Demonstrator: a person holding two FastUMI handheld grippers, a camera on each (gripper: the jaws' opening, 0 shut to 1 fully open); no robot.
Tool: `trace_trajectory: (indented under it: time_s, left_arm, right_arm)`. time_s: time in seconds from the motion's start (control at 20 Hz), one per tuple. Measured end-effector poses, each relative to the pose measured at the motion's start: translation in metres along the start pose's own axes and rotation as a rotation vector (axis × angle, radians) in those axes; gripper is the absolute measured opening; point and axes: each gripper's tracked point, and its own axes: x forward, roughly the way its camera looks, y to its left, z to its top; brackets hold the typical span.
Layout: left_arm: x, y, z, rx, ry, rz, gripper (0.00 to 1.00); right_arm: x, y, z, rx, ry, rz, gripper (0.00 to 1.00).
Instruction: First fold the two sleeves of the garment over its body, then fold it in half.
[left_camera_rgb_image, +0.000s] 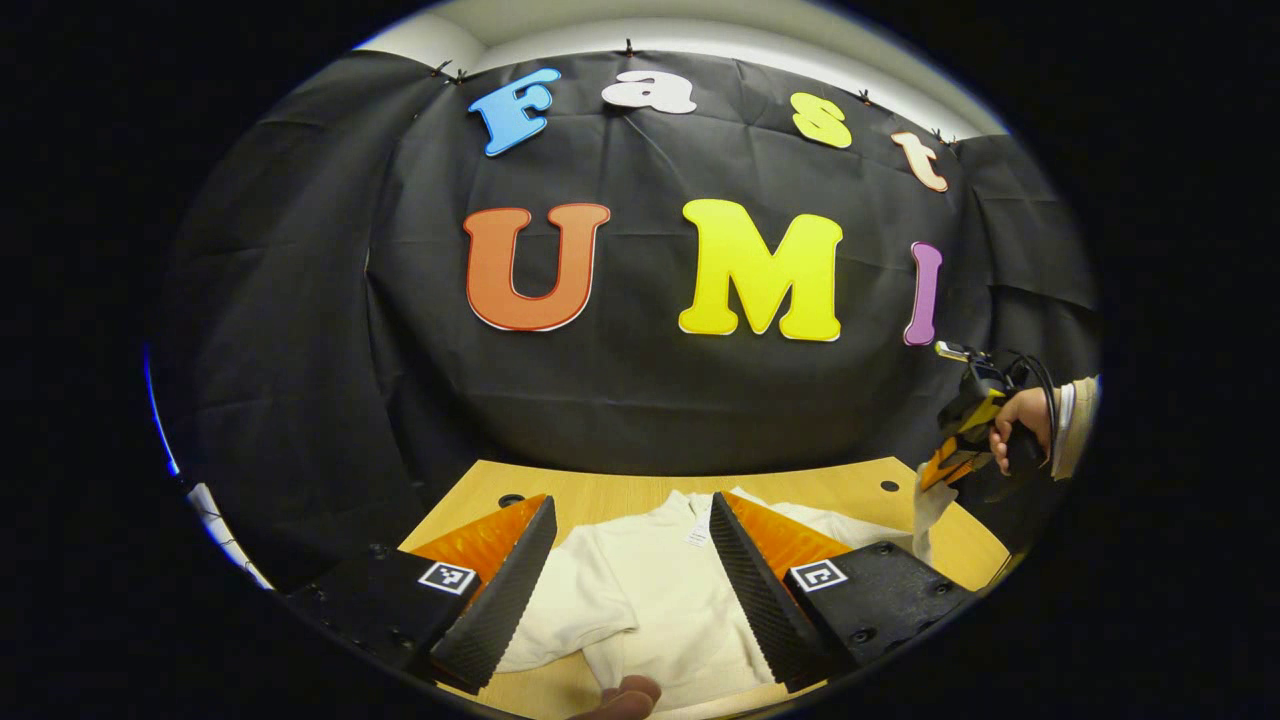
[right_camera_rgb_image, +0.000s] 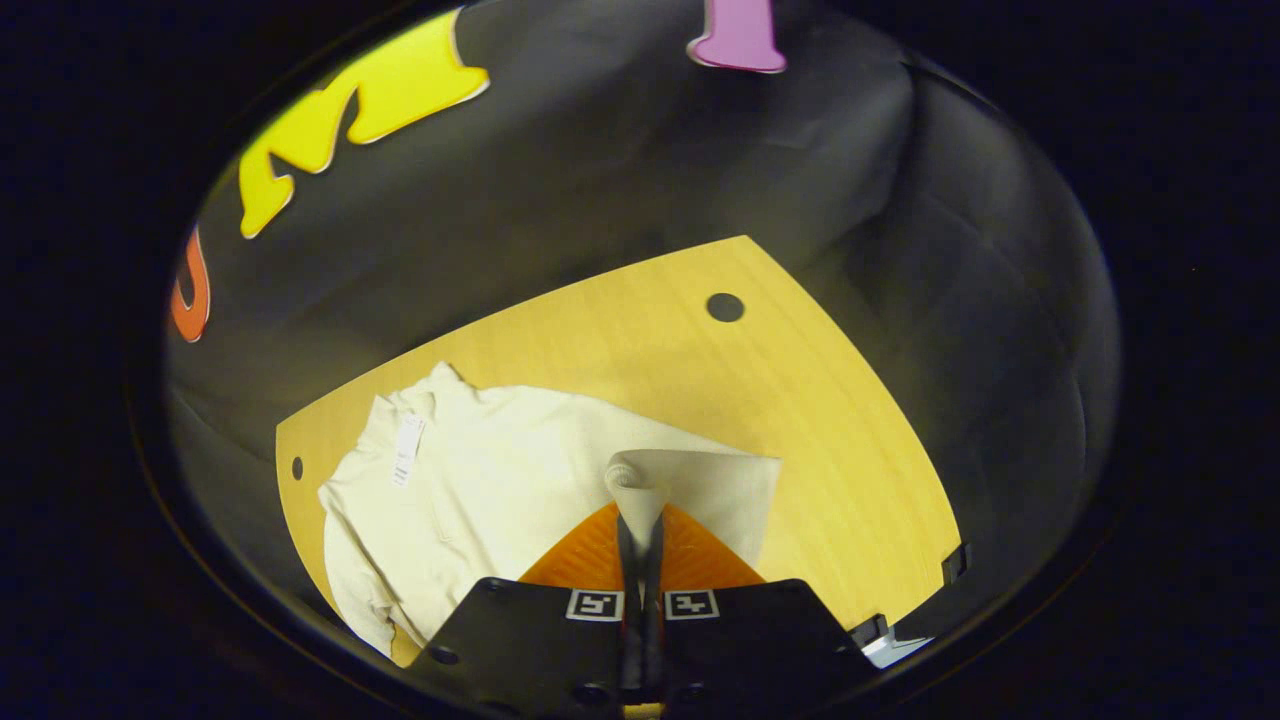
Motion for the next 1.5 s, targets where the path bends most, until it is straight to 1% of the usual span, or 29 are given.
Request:
trace_trajectory:
  time_s: [0.15, 0.3, 0.55, 0.65, 0.75, 0.85, 0.9, 1.05, 1.15, 1.25, 1.3, 1.35, 1.4, 1.45, 1.5]
  left_arm:
    - [-0.001, 0.013, -0.004, -0.007, 0.004, 0.005, 0.98]
    - [-0.003, 0.027, -0.013, -0.035, 0.022, 0.01, 0.98]
    - [-0.009, 0.057, -0.031, -0.05, 0.063, 0.065, 0.98]
    - [-0.011, 0.066, -0.038, -0.044, 0.068, 0.073, 0.98]
    - [-0.011, 0.067, -0.045, -0.039, 0.07, 0.059, 0.98]
    - [-0.006, 0.064, -0.054, -0.03, 0.08, 0.017, 0.98]
    - [-0.004, 0.064, -0.062, -0.015, 0.089, 0.002, 0.98]
    - [0.001, 0.073, -0.086, 0.055, 0.109, 0.002, 0.99]
    - [0.003, 0.078, -0.101, 0.062, 0.135, 0.004, 0.98]
    - [0.003, 0.084, -0.116, 0.043, 0.158, 0.017, 0.98]
    - [0.002, 0.087, -0.123, 0.03, 0.168, 0.026, 0.98]
    - [0.002, 0.091, -0.129, 0.022, 0.173, 0.041, 0.98]
    - [0.001, 0.093, -0.137, 0.015, 0.191, 0.049, 0.98]
    - [-0.001, 0.097, -0.147, 0.015, 0.204, 0.065, 0.98]
    - [-0.003, 0.099, -0.152, 0.016, 0.212, 0.075, 0.98]
  right_arm:
    - [0.012, 0.062, -0.005, -0.062, 0.003, 0.032, 0.01]
    - [0.028, 0.126, -0.012, -0.149, 0.006, 0.072, 0.01]
    - [0.046, 0.218, -0.046, -0.238, 0.029, 0.138, 0.01]
    - [0.049, 0.253, -0.062, -0.253, 0.044, 0.175, 0.0]
    - [0.049, 0.29, -0.078, -0.275, 0.051, 0.229, 0.0]
    - [0.049, 0.319, -0.09, -0.308, 0.047, 0.259, 0.01]
    - [0.05, 0.329, -0.096, -0.334, 0.05, 0.266, 0.01]
    - [0.051, 0.359, -0.121, -0.389, 0.076, 0.304, 0.01]
    - [0.054, 0.373, -0.139, -0.417, 0.098, 0.319, 0.01]
    - [0.064, 0.381, -0.151, -0.452, 0.098, 0.308, 0.01]
    - [0.066, 0.381, -0.155, -0.461, 0.094, 0.3, 0.07]
    - [0.066, 0.384, -0.16, -0.462, 0.101, 0.304, 0.07]
    - [0.064, 0.388, -0.163, -0.453, 0.107, 0.325, 0.07]
    - [0.068, 0.388, -0.166, -0.452, 0.114, 0.332, 0.1]
    - [0.069, 0.386, -0.166, -0.454, 0.114, 0.332, 0.2]
